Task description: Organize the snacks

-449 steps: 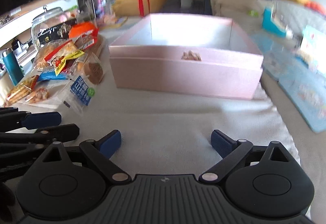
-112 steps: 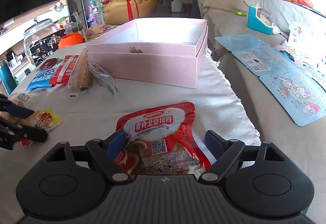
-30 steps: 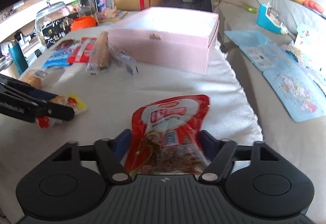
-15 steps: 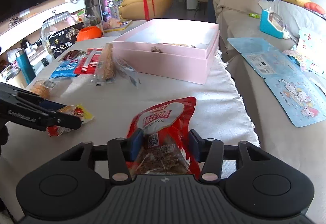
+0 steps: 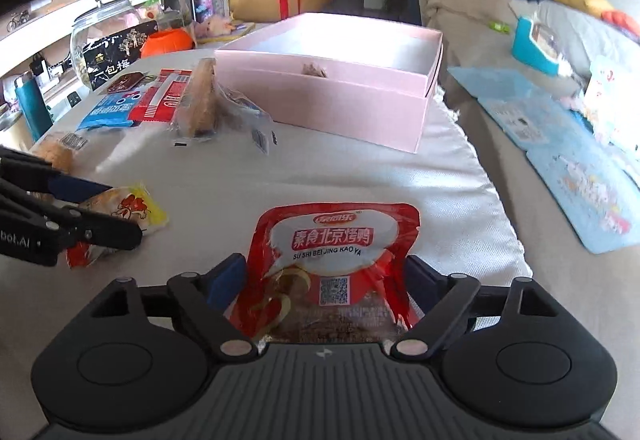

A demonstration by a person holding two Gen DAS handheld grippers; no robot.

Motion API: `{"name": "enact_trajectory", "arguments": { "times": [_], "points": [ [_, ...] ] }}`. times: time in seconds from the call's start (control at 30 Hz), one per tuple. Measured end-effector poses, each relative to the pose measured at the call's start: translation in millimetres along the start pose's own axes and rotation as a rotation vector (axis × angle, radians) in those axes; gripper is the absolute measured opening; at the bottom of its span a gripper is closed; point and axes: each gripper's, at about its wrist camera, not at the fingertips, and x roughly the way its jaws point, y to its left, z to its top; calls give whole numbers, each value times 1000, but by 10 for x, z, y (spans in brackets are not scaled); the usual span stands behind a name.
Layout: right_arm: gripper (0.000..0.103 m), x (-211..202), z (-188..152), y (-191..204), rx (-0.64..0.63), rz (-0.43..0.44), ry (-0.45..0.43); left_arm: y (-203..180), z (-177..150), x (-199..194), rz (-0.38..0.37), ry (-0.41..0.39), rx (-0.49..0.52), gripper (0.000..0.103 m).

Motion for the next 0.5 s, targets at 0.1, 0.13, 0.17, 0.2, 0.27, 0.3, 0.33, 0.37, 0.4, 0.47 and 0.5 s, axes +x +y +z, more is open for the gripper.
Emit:
{"name": "enact_trajectory", "arguments": {
  "times": [0.1, 0.13, 0.17, 0.2, 0.27, 0.3, 0.33, 0.37, 0.4, 0.47, 0.5],
  "points": [
    [85, -12, -4, -24, 3, 9, 1, -12, -10, 1, 4, -4, 2, 63],
    [85, -3, 14, -12, 1, 4, 7, -17, -9, 4, 4, -5, 1, 63],
    [85, 14, 44, 4, 0, -3, 16, -21, -13, 5, 5, -6, 1, 63],
    [85, 39, 76, 14, -2, -6, 21, -24, -17, 8, 7, -8, 3, 63],
    [84, 115, 147, 40, -15, -5, 24, -30, -25, 10, 10, -10, 14, 63],
    [83, 146, 178, 55, -22, -5, 26, -31, -30, 7, 10, -10, 19, 63],
    [80, 164, 210, 75, -30, -2, 31, -30, -36, 1, 9, -10, 22, 63],
    [73, 162, 232, 99, -47, 4, 35, -28, -42, -5, 8, -10, 24, 63],
    [68, 143, 247, 125, -71, 19, 35, -25, -43, -9, 6, -10, 23, 64],
    [61, 93, 256, 159, -92, 19, 37, -10, -30, -17, 2, -5, 10, 63],
    [60, 58, 252, 162, -95, 10, 30, 2, -13, -23, -6, 0, -1, 62]
  ]
}}
